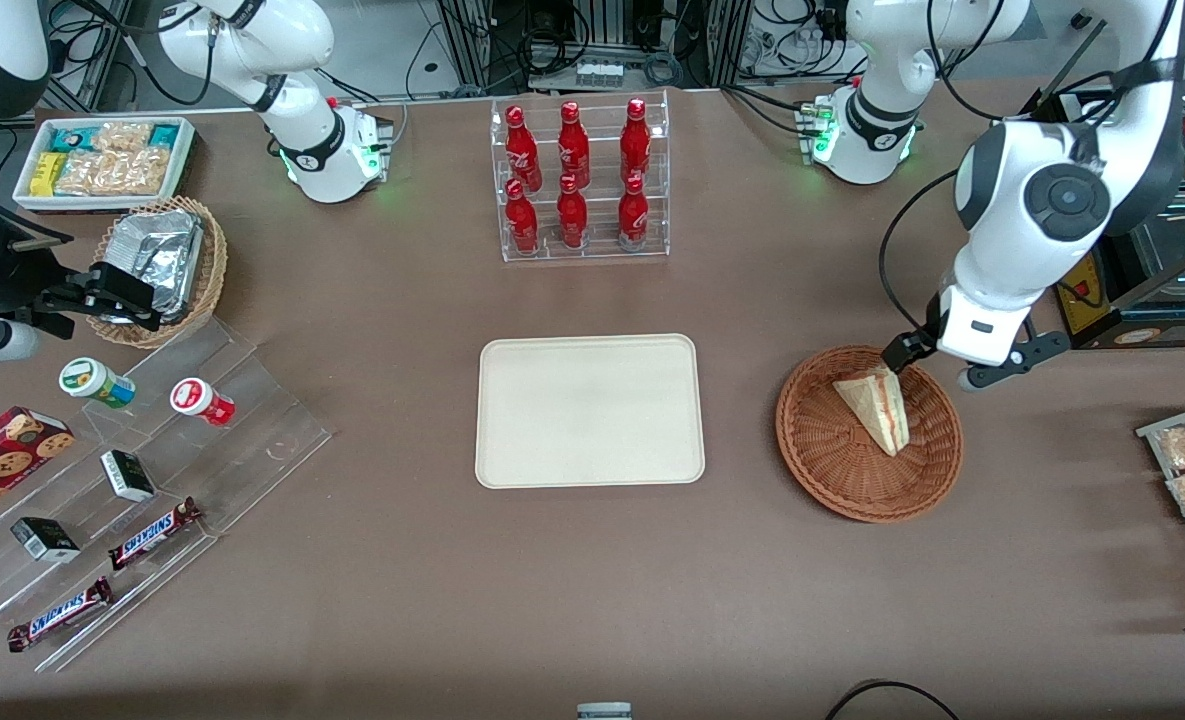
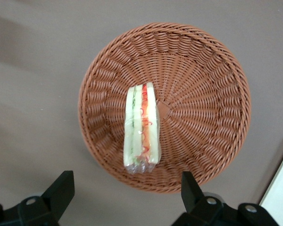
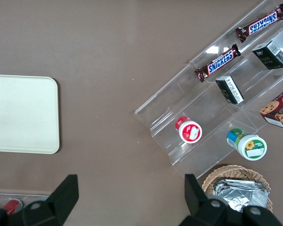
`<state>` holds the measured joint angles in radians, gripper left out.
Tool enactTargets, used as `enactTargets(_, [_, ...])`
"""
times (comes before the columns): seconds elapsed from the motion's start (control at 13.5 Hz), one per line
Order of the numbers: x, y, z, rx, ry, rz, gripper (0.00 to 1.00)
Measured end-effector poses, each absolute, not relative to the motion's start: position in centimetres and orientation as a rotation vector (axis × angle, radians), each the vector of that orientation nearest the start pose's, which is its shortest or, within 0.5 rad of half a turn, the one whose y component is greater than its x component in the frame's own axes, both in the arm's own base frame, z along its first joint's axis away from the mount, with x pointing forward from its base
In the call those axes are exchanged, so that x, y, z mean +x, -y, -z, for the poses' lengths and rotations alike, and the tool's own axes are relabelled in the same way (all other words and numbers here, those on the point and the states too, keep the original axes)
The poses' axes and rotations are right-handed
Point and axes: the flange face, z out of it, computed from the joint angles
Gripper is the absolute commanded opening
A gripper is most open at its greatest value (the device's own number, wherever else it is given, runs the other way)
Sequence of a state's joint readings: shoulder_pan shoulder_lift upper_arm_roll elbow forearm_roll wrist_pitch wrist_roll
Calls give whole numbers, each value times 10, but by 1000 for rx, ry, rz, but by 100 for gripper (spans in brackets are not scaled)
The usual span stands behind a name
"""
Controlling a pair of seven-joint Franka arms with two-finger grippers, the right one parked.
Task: Place sandwich from basket to tray
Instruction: 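Lower the open left gripper over the wrapped sandwich in the basket, then close the left gripper on the sandwich and lift it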
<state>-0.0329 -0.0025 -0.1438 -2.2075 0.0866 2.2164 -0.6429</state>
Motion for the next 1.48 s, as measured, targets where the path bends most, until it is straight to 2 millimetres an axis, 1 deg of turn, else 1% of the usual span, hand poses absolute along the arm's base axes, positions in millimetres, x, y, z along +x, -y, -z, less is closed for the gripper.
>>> enactTargets(0.3, [529, 93, -343, -3026, 707, 86, 100])
enactTargets(0.59, [522, 94, -304, -3044, 761, 133, 100])
enactTargets(0.74, [517, 93, -290, -3047, 769, 130, 100])
enactTargets(0.96, [512, 92, -278, -3044, 772, 111, 97])
enactTargets(1.04, [510, 91, -275, -3048, 773, 121, 92])
enactTargets(1.11, [507, 91, -272, -3053, 775, 134, 80])
enactTargets(1.19, [504, 90, -267, -3057, 779, 145, 53])
enactTargets(1.33, [500, 88, -261, -3056, 800, 154, 7])
enactTargets(1.41, [500, 87, -261, -3055, 807, 155, 0])
enactTargets(1.48, [500, 87, -261, -3055, 809, 157, 0])
